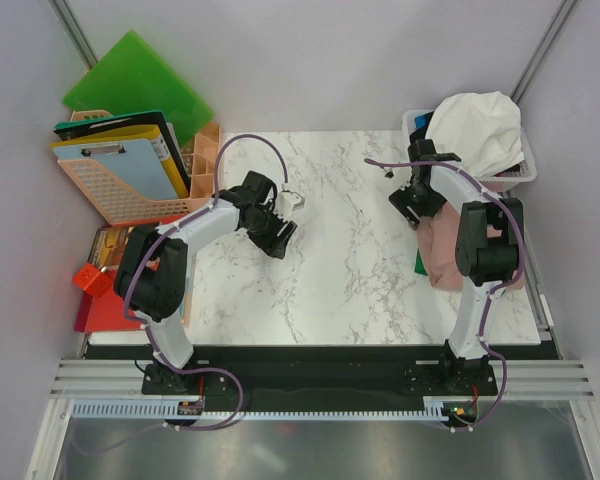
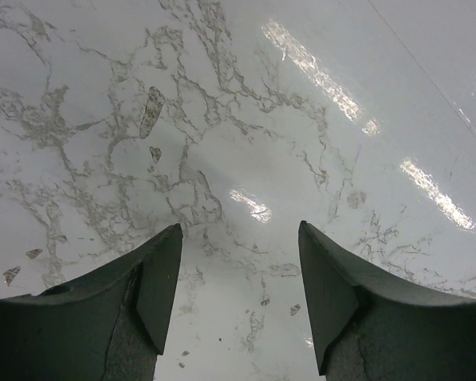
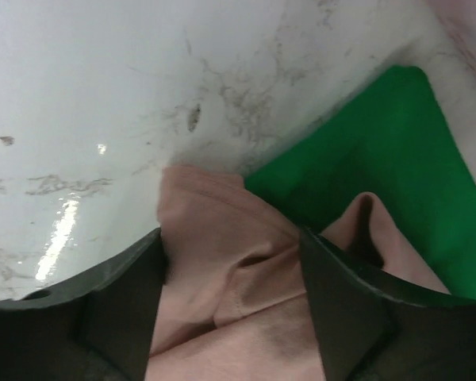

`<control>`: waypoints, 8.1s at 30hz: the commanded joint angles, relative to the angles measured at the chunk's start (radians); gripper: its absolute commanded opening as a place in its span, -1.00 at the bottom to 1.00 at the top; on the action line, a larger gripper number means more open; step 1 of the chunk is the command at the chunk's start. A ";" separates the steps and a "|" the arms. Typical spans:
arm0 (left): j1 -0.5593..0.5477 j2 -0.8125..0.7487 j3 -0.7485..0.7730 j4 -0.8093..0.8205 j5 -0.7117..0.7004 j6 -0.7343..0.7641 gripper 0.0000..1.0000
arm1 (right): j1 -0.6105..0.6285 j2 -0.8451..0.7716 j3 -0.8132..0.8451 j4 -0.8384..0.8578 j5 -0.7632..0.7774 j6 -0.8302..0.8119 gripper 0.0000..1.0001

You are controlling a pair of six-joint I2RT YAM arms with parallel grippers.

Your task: Fold and stack the t-shirts

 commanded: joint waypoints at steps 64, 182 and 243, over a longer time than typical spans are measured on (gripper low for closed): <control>-0.003 0.017 0.024 0.001 0.003 0.043 0.35 | -0.243 -0.333 -0.078 0.137 -0.199 0.143 0.64; 0.136 -0.509 -0.179 0.348 -0.129 -0.108 0.78 | -0.392 -1.011 -0.462 0.511 -0.560 0.590 0.96; 0.239 -0.370 0.599 -0.218 -0.137 -0.194 1.00 | -0.254 -0.446 0.538 -0.137 -0.321 0.519 0.96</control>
